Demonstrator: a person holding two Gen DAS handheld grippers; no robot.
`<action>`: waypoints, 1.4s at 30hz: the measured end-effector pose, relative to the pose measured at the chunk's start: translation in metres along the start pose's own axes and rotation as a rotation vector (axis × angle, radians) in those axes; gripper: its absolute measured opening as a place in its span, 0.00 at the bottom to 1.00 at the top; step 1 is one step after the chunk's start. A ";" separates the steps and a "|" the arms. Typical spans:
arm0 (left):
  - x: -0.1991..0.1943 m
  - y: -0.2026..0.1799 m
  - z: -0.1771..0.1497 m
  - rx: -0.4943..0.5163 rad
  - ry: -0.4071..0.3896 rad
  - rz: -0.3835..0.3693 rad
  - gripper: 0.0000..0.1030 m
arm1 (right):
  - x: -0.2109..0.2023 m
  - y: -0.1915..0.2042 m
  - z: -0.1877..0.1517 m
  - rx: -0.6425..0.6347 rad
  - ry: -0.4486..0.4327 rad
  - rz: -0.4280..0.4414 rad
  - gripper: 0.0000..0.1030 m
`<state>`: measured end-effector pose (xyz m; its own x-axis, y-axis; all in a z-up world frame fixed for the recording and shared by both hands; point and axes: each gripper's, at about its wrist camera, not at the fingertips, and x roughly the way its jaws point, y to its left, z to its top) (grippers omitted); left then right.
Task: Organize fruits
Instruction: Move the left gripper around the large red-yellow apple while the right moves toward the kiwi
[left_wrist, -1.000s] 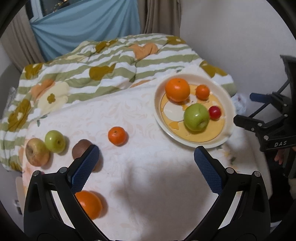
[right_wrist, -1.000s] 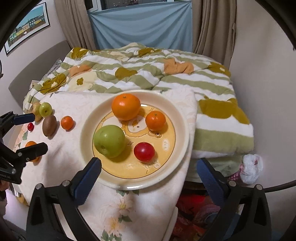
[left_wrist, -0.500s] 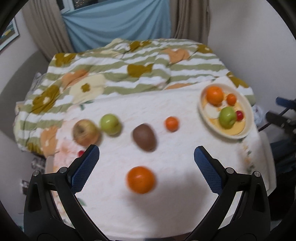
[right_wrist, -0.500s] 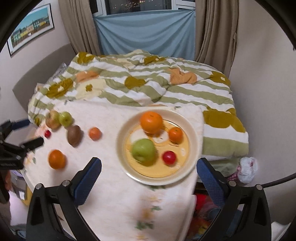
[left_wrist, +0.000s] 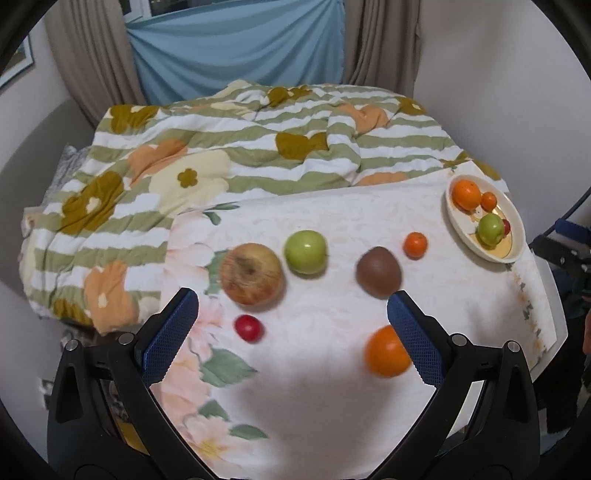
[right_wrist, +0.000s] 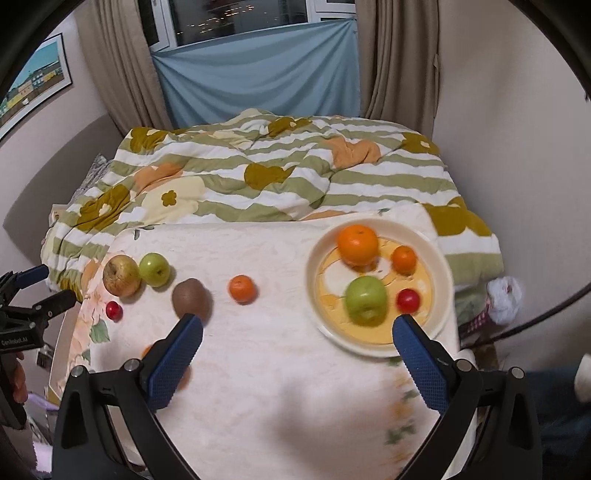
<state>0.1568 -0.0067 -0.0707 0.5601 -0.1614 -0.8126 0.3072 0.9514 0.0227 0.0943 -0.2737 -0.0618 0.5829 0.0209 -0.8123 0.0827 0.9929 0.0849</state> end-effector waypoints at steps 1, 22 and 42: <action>0.003 0.007 0.000 0.005 0.001 -0.005 1.00 | 0.002 0.007 -0.001 0.006 0.002 -0.002 1.00; 0.098 0.062 -0.014 0.150 0.058 -0.077 1.00 | 0.092 0.088 -0.026 0.097 0.103 -0.005 1.00; 0.154 0.050 -0.007 0.164 0.124 -0.117 0.90 | 0.141 0.106 -0.017 0.076 0.176 0.049 0.98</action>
<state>0.2528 0.0181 -0.1986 0.4177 -0.2247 -0.8804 0.4911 0.8710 0.0107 0.1716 -0.1635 -0.1765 0.4380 0.0955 -0.8939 0.1227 0.9787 0.1647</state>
